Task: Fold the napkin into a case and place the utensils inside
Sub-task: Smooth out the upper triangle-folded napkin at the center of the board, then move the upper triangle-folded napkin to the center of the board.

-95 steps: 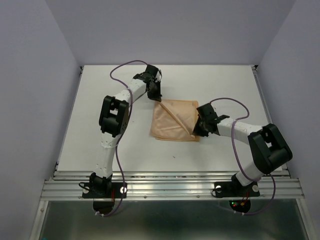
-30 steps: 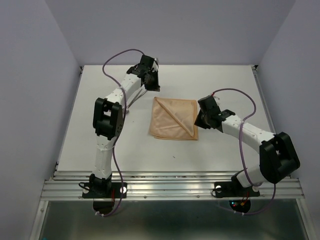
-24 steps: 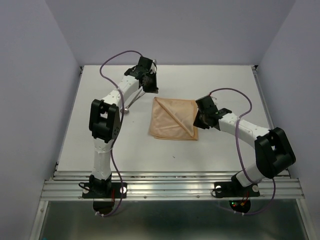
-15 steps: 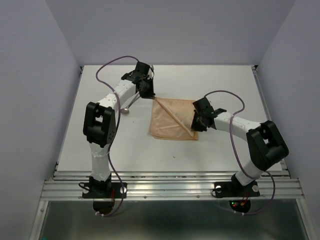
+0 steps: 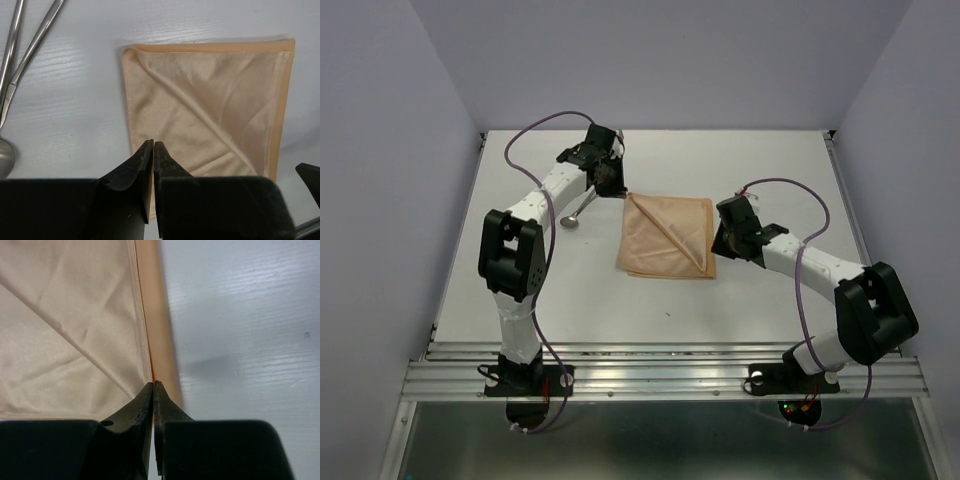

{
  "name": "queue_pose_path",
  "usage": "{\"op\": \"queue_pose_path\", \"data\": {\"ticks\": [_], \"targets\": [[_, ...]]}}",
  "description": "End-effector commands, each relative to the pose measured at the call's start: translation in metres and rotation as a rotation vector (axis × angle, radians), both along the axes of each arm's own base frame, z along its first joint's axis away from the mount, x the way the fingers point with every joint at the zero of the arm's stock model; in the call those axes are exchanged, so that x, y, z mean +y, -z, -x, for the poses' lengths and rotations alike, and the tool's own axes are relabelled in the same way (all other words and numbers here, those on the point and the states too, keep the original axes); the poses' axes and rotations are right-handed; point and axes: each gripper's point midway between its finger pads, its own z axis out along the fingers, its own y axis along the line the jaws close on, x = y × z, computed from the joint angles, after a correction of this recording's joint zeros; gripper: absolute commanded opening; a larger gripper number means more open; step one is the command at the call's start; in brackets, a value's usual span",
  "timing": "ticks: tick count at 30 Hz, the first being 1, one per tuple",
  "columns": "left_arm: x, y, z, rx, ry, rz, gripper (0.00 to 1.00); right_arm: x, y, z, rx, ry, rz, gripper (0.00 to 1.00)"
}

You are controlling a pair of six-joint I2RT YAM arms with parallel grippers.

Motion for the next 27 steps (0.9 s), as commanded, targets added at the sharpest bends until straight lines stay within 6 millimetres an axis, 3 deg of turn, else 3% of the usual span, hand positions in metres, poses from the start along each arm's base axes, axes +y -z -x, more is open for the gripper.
{"op": "queue_pose_path", "data": {"ticks": [1,8,14,18,20,25,27], "targets": [[0.006,-0.048,0.0,-0.11,-0.012,0.028,0.18,-0.028,-0.004,-0.014,-0.052,0.086,0.071,0.09],[0.018,-0.05,0.007,-0.114,-0.024,-0.024,0.18,-0.036,0.044,0.003,0.082,0.09,0.118,0.08],[0.024,-0.049,0.015,-0.122,-0.048,-0.023,0.22,-0.022,0.06,0.016,0.13,0.028,0.065,0.06],[0.026,-0.05,0.018,-0.125,-0.062,-0.026,0.25,0.001,0.062,0.024,0.137,-0.022,0.018,0.06],[0.027,-0.054,0.018,-0.134,-0.067,-0.03,0.26,0.022,0.063,0.032,0.147,-0.062,-0.007,0.06],[0.025,-0.057,0.024,-0.145,-0.068,-0.043,0.29,0.075,0.05,0.048,0.128,-0.147,-0.072,0.05],[0.023,-0.056,0.027,-0.147,-0.064,-0.05,0.31,0.081,0.044,0.049,0.12,-0.148,-0.094,0.05]]}}
